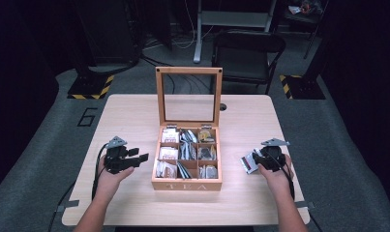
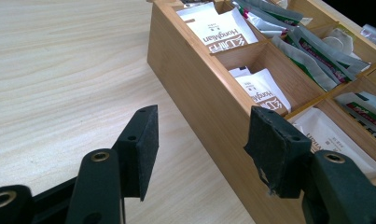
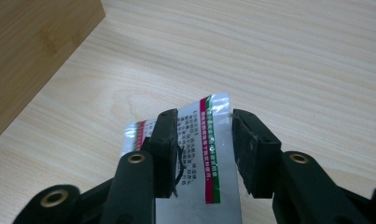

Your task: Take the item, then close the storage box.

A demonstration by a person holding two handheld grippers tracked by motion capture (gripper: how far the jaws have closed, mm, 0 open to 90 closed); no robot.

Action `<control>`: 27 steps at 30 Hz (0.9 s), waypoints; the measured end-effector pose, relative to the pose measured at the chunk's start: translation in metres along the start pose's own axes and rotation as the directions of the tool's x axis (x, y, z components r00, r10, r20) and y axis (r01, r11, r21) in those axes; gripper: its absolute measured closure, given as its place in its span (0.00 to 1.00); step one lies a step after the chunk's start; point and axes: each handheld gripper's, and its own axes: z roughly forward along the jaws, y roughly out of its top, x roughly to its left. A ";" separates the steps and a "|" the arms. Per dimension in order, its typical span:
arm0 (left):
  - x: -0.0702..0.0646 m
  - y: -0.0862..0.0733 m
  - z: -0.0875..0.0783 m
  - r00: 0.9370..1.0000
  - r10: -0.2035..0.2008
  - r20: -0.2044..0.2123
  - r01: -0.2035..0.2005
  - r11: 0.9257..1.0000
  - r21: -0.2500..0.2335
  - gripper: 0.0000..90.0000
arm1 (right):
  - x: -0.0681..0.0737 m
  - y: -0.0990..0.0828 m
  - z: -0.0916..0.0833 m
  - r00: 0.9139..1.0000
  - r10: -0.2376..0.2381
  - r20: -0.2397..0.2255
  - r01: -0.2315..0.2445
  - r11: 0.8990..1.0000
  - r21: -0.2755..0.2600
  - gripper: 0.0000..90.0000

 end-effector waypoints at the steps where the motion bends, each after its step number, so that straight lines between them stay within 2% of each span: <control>1: 0.000 0.000 0.000 1.000 0.000 0.000 0.000 1.000 0.000 0.48 | 0.000 0.000 0.000 1.000 0.003 0.000 -0.003 1.000 0.002 0.68; 4: 0.001 0.000 0.000 1.000 0.004 -0.001 -0.004 1.000 0.001 0.48 | 0.000 0.000 0.001 1.000 0.013 0.005 -0.013 1.000 0.002 0.68; 5: -0.001 0.000 0.000 1.000 -0.016 0.002 0.016 1.000 0.003 0.48 | 0.000 0.000 0.001 1.000 0.013 0.003 -0.013 1.000 0.001 0.68; 6: 0.000 0.000 0.000 1.000 -0.009 0.001 0.009 1.000 0.000 0.48 | 0.000 0.000 0.001 1.000 0.014 0.001 -0.014 1.000 0.003 0.68; 12: 0.000 0.000 -0.001 1.000 -0.010 -0.001 0.010 1.000 0.001 0.48 | 0.003 0.000 0.000 1.000 -0.010 -0.003 0.010 1.000 -0.004 0.66; 14: 0.000 -0.001 -0.001 1.000 -0.014 -0.005 0.014 1.000 -0.008 0.47 | 0.005 0.001 -0.001 1.000 -0.025 -0.014 0.024 1.000 -0.008 0.65; 18: 0.001 -0.001 -0.001 1.000 -0.014 -0.014 0.014 1.000 -0.014 0.46 | 0.010 0.003 -0.002 0.999 -0.020 -0.035 0.019 1.000 -0.021 0.62; 22: 0.002 0.000 -0.001 1.000 0.006 -0.015 -0.006 1.000 -0.004 0.45 | 0.013 0.004 -0.002 0.999 -0.022 -0.044 0.021 0.999 -0.028 0.58; 27: 0.002 0.000 0.000 1.000 -0.001 -0.016 0.001 1.000 -0.007 0.42 | 0.018 0.007 -0.005 0.998 -0.038 -0.040 0.036 0.999 -0.036 0.54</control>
